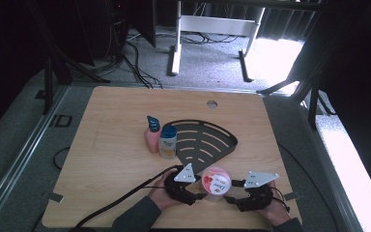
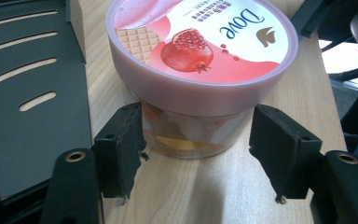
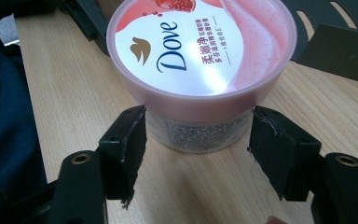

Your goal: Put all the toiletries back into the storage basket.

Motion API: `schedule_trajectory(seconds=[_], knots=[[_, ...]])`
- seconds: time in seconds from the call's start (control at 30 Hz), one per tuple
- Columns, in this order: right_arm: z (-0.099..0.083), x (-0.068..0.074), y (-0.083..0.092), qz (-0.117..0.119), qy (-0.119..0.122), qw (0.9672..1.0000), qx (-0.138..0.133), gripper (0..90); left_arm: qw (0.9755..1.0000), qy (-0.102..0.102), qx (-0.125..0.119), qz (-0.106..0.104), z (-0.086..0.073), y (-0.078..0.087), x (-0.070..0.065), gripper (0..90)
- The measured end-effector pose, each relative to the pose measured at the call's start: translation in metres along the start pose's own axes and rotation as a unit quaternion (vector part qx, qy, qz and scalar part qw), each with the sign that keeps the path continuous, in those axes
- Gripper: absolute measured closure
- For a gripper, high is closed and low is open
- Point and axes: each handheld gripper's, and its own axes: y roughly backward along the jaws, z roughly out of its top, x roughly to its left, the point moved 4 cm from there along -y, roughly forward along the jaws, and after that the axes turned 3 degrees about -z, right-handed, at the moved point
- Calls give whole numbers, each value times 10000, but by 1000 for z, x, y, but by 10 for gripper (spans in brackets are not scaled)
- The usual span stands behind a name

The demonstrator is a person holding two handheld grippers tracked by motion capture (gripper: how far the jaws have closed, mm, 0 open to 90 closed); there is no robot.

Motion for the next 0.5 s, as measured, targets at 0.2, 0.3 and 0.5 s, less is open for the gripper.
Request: schedule_trajectory(seconds=[0.2,0.3,0.5], knots=[[-1,-1,-2,3,20,10000,3,327,10000,-58,-9,49,1,-1,-1,344],[-1,-2,-5,-17,13,10000,33,309,10000,-65,-3,76,1,-2,-1,339],[0,-3,-6,0,59,10000,21,287,9999,-52,-27,88,2,-3,-1,315]])
